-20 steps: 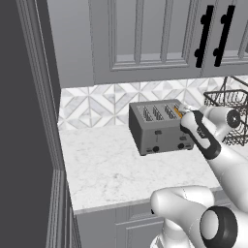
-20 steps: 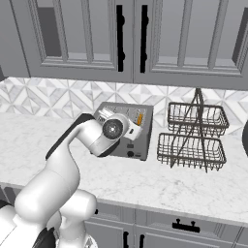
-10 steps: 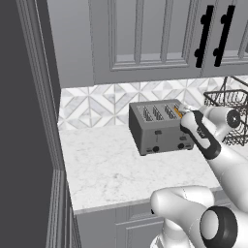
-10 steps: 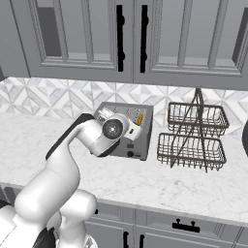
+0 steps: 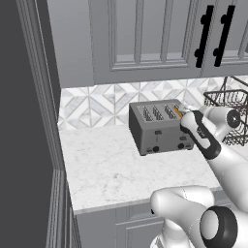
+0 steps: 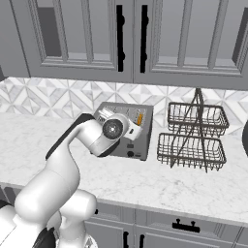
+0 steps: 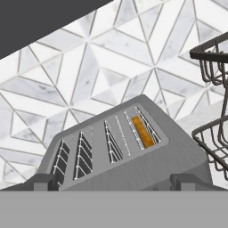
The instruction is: Start the toaster. Once the lever pops up, take the bread to the plate on the dining counter.
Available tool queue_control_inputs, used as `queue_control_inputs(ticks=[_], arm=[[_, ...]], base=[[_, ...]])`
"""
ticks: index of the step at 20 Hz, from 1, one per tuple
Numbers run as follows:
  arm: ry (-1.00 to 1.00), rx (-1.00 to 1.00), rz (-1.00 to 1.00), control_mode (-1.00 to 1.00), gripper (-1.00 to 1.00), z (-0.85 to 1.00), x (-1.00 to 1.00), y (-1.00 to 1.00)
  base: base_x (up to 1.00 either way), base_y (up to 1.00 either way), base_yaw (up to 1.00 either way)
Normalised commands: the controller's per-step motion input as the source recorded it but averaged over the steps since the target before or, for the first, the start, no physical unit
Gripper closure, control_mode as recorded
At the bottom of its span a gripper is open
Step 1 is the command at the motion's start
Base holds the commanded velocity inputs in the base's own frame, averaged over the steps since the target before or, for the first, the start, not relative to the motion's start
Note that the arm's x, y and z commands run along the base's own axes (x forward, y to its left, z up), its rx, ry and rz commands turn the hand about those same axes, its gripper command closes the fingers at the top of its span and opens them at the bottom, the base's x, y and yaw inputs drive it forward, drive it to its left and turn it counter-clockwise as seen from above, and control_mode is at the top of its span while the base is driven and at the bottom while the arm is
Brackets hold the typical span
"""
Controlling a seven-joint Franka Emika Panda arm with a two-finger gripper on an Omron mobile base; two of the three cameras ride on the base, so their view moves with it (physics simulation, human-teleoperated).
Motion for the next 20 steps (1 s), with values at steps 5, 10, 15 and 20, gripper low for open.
queue_control_inputs(ticks=[5,10,15,20], arm=[[0.00,0.00,0.00,-1.00,-1.00,0.00,0.00,0.00],[0.00,0.00,0.00,-1.00,-1.00,0.00,0.00,0.00],[0.00,0.00,0.00,-1.00,-1.00,0.00,0.00,0.00],[0.00,0.00,0.00,-1.00,-1.00,0.00,0.00,0.00]], base=[[0.00,0.00,0.00],[0.00,0.00,0.00],[0.00,0.00,0.00],[0.00,0.00,0.00]])
